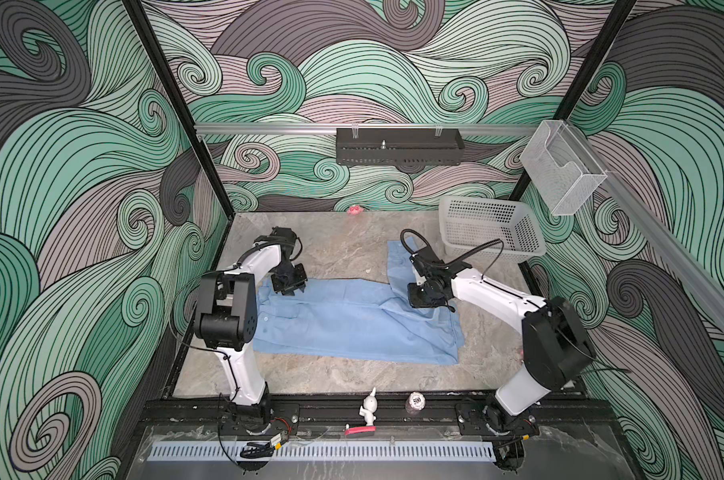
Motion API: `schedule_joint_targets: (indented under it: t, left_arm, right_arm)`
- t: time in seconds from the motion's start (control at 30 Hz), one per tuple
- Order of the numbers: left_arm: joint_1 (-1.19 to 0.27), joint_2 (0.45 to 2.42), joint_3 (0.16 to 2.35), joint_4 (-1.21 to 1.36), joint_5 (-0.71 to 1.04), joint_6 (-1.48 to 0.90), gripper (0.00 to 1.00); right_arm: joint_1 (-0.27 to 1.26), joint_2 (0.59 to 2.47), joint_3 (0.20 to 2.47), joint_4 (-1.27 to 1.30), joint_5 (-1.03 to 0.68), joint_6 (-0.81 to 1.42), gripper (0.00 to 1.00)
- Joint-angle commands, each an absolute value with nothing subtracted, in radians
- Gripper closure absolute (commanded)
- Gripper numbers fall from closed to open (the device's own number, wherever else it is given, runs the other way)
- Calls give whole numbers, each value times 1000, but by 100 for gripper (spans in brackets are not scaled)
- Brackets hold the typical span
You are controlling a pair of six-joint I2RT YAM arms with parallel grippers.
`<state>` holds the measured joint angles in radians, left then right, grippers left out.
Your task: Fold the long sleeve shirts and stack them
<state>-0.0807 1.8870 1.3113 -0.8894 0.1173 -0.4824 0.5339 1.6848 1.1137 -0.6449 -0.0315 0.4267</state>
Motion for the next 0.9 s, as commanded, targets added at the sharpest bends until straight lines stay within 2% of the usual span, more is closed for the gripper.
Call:
schedule_joint_targets:
  t: [0.0,0.2,0.43,0.57,0.67,0.73,0.87]
  left_arm:
    - [-42,1877,1281,-906,65,-530,67]
    - [17,1822,1189,-913,-10,-552,68]
    - [26,1872,1234,-933,7,-553,67]
    - [9,1789,1260,-899,94,-531,61]
    - [-30,1697,1314,-904,93,-490,57]
    - [-55,1646,1337,-904,99,-467,53]
    - [-83,1590,1343,-885,136,-457,52]
  right_arm:
    - [530,1719,1090,-636,-48,437,70]
    - [493,1733,1008,-636,-22,423,73]
    - [462,1733,1007,-636,-16,389,70]
    - [457,1609,1039,-602,6,340,49]
    - [431,1556,1095,-586,33,327,38]
    - [412,1570,1146,-584,58,316,32]
    - [377,1695,1285,-599,89,296,26]
